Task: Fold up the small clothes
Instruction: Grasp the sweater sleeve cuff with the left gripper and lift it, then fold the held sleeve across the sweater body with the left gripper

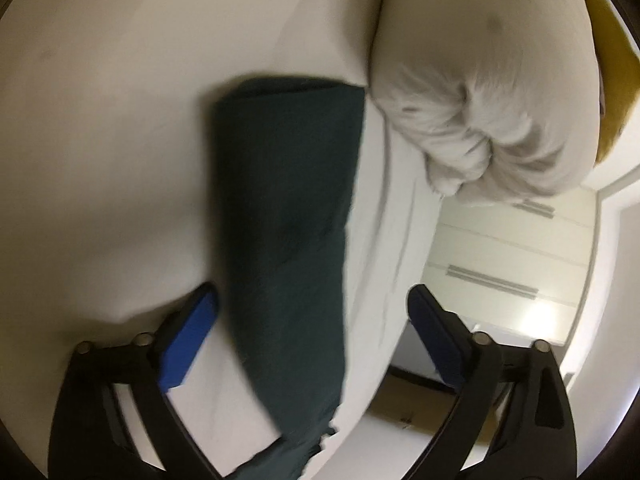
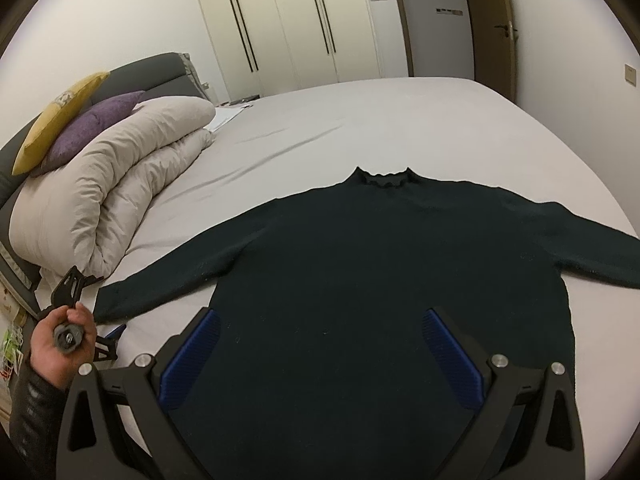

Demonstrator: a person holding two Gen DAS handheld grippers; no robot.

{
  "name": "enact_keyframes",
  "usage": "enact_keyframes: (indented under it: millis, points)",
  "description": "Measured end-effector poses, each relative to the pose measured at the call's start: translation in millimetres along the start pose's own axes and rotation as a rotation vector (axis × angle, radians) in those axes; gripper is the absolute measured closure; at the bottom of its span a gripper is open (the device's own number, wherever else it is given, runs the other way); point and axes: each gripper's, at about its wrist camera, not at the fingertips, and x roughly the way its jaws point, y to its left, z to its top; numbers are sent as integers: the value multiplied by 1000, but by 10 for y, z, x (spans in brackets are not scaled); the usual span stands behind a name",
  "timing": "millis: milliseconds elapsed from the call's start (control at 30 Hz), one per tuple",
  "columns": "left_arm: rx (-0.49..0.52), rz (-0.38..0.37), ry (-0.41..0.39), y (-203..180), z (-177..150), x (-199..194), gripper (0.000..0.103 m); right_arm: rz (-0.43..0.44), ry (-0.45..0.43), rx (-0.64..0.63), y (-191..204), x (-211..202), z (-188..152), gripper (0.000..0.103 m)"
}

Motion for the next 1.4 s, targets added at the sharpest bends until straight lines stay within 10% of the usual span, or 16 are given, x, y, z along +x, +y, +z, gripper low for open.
enact_keyframes:
  millis: [100, 167, 267, 433, 633, 833, 1000, 1133, 1400]
  points:
    - [42, -72, -16, -57, 52, 58, 16, -3, -1, 1, -23, 4, 1, 0]
    - [40, -95, 6, -7, 103, 122, 52, -2, -7, 1, -35, 2, -3, 0]
    - [-24, -113, 19, 190, 169, 152, 80, 0, -5, 14, -82, 31, -4, 0]
    - [81, -107, -23, 20, 153, 88, 86, -6, 6, 24, -169, 107, -14, 1]
    - [590, -56, 28, -1045, -537, 284, 95, 7, 36, 97, -467, 286, 21, 11]
    - [1322, 18, 198, -1623, -2461, 831, 95, 80, 67, 208, -915, 548, 231, 12]
    - [1941, 187, 160, -718, -3780, 1064, 96, 255, 184, 298, -1183, 1003, 384, 12]
    - [2076, 273, 149, -227, -3977, 1119, 96, 378, 247, 374, -1260, 1374, 441, 12]
    - [2074, 195, 97, 53, -3992, 778, 96, 570, 408, 531, -999, 2017, 431, 23]
